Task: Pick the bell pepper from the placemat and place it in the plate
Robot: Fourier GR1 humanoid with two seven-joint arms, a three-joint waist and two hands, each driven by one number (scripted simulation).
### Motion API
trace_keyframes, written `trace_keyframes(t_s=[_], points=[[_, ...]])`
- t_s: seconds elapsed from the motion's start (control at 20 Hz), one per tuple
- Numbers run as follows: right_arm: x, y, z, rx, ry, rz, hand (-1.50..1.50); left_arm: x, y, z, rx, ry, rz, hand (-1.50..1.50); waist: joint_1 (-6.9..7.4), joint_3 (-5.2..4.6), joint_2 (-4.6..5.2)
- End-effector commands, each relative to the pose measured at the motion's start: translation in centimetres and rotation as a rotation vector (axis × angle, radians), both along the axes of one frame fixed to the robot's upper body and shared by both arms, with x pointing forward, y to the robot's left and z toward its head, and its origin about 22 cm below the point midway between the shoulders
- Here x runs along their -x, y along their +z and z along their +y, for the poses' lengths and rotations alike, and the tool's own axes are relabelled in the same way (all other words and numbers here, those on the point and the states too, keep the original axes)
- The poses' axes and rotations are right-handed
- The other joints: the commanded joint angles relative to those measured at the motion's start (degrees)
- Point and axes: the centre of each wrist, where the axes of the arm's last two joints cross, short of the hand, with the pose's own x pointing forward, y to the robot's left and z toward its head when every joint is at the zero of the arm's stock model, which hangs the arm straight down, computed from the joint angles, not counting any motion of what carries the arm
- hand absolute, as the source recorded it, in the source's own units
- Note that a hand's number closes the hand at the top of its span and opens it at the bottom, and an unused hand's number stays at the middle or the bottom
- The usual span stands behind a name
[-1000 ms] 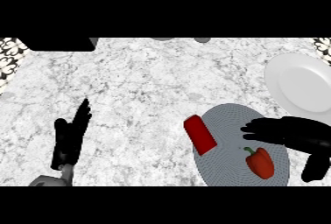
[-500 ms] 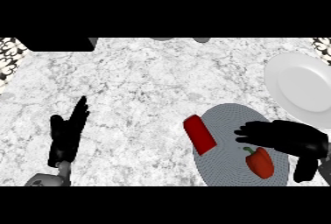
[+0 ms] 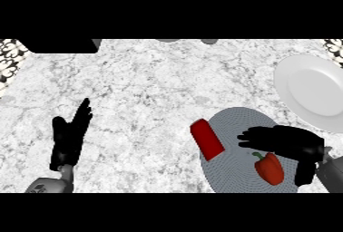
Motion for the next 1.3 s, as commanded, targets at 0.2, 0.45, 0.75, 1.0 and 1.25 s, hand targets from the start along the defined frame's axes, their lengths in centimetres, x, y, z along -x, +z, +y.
trace_keyframes(t_s=[0.2, 0.45, 0.75, 1.0, 1.25], points=[[0.4, -2.1, 1.7, 0.011, 0.026, 0.050, 1.50, 0.9, 0.7, 1.7, -0.001, -0.001, 0.008, 0.00, 0.02, -0.02, -0.06], [0.3, -2.2, 0.9, -0.050, 0.095, -0.044, 1.50, 2.3, -1.0, -0.3, 0.015, 0.007, 0.005, 0.00, 0.07, -0.01, -0.04], [-2.2, -3.1, 1.5, -0.099, -0.087, -0.129, 1.50, 0.3, -0.2, -0.1, 0.020, -0.020, -0.004, 0.00, 0.23, -0.01, 0.12], [-3.9, -3.0, -1.4, -0.101, -0.749, -0.134, 1.50, 1.2, -0.3, -0.8, 0.003, -0.014, 0.000, 0.00, 0.36, 0.00, 0.41], [-7.6, 1.1, -0.1, -0.186, -1.014, -0.395, 1.50, 0.5, 0.2, -0.3, 0.002, -0.019, -0.011, 0.00, 0.92, 0.02, 0.25]])
